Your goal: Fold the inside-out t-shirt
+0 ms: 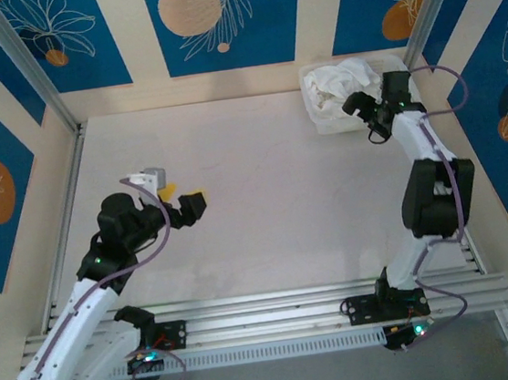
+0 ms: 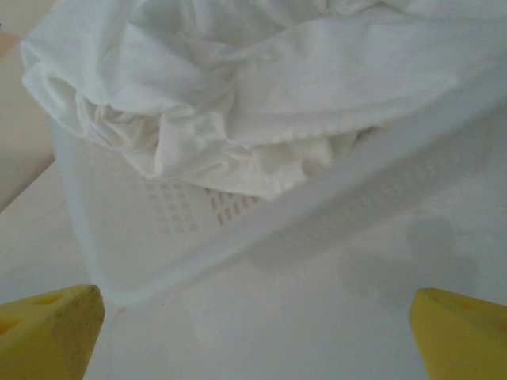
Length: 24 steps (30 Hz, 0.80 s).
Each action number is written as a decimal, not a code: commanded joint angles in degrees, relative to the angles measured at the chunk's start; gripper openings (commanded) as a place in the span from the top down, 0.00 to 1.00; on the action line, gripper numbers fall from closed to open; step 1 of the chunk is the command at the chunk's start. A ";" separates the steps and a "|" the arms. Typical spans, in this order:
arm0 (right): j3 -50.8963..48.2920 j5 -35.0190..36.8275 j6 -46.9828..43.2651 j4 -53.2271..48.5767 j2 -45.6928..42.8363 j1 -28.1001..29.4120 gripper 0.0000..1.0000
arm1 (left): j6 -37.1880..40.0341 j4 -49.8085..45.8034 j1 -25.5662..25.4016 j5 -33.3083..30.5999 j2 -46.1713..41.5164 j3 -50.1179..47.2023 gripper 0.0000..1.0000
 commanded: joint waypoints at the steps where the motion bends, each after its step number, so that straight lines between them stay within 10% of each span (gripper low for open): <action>1: 11.04 -1.10 -3.66 -2.90 6.09 0.83 0.01 | -0.01 -6.29 -0.75 0.77 -1.54 -0.77 0.00; 13: 59.09 -10.90 -4.39 -18.93 42.48 1.79 0.06 | -0.84 -5.34 -1.28 -1.64 1.92 0.04 0.00; 14: 63.18 -11.59 -4.12 -20.14 44.87 1.92 0.16 | -0.91 -5.56 -1.28 -1.96 2.75 0.40 0.00; 17: 70.43 -13.93 -2.00 -20.86 46.15 1.90 0.94 | -1.21 -5.91 -1.28 -1.26 3.87 1.20 0.00; 24: 63.31 -15.67 -1.93 -14.24 25.19 4.53 1.00 | -4.55 -1.77 -1.28 0.03 -0.88 -0.72 0.00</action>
